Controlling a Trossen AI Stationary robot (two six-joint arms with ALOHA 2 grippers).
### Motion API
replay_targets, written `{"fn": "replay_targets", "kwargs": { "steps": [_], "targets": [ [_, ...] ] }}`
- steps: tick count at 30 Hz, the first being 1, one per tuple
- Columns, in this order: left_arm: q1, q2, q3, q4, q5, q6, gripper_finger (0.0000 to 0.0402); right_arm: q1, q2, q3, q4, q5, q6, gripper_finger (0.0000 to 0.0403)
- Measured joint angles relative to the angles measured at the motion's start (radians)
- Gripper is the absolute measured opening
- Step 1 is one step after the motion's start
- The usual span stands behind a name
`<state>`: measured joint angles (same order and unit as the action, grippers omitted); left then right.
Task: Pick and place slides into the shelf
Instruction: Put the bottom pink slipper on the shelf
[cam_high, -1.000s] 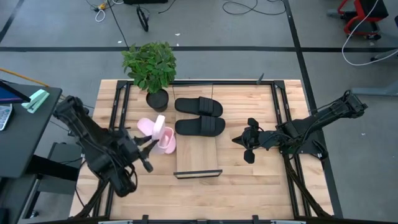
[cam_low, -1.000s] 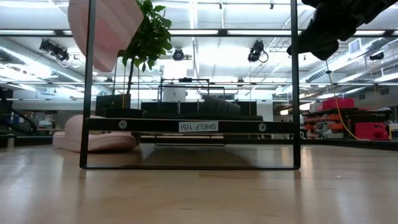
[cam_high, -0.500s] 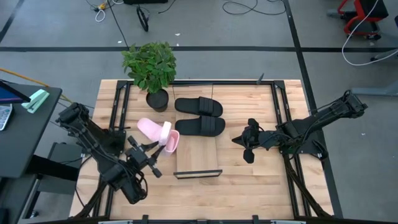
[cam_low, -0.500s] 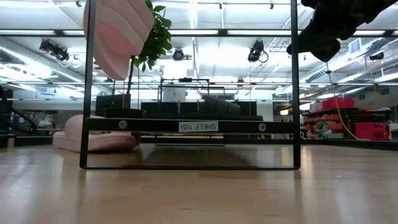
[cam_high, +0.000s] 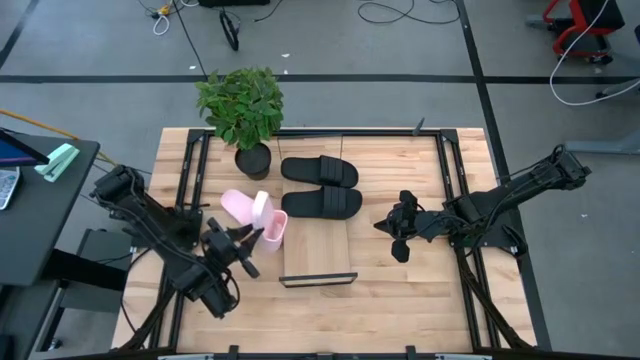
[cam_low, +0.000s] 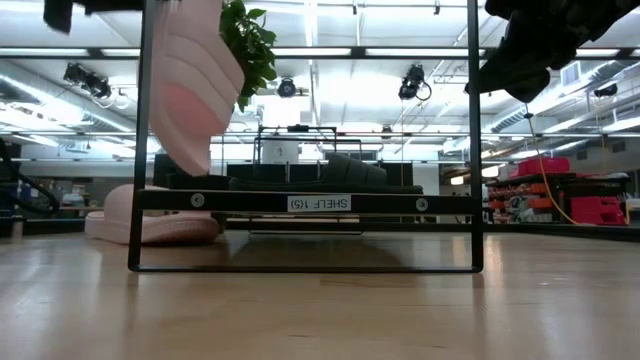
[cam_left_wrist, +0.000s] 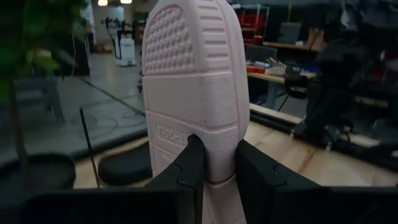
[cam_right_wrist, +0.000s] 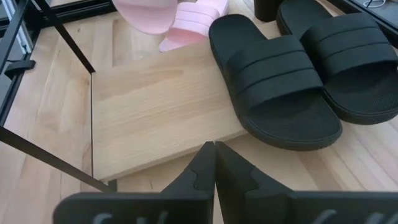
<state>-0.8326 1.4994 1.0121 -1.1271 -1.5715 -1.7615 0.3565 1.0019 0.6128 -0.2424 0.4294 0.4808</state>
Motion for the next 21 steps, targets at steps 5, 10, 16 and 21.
{"fn": "replay_targets", "kwargs": {
  "steps": [5,10,16,21],
  "targets": [
    [0.004,0.0,-0.038,0.017,0.001,-0.116,0.007,0.0,0.0,0.0,0.0,0.0,0.0,0.0013],
    [0.022,0.0,0.024,0.015,0.0,-0.054,0.0069,0.0,0.0,0.0,0.0,0.0,-0.016,0.0012],
    [0.047,-0.001,0.157,0.185,-0.003,0.274,0.0067,0.0,0.0,0.0,0.0,-0.015,-0.098,0.0012],
    [0.065,0.004,0.175,0.425,0.002,0.513,0.0065,0.0,0.0,0.0,0.023,-0.047,-0.181,0.0012]
  ]
}}
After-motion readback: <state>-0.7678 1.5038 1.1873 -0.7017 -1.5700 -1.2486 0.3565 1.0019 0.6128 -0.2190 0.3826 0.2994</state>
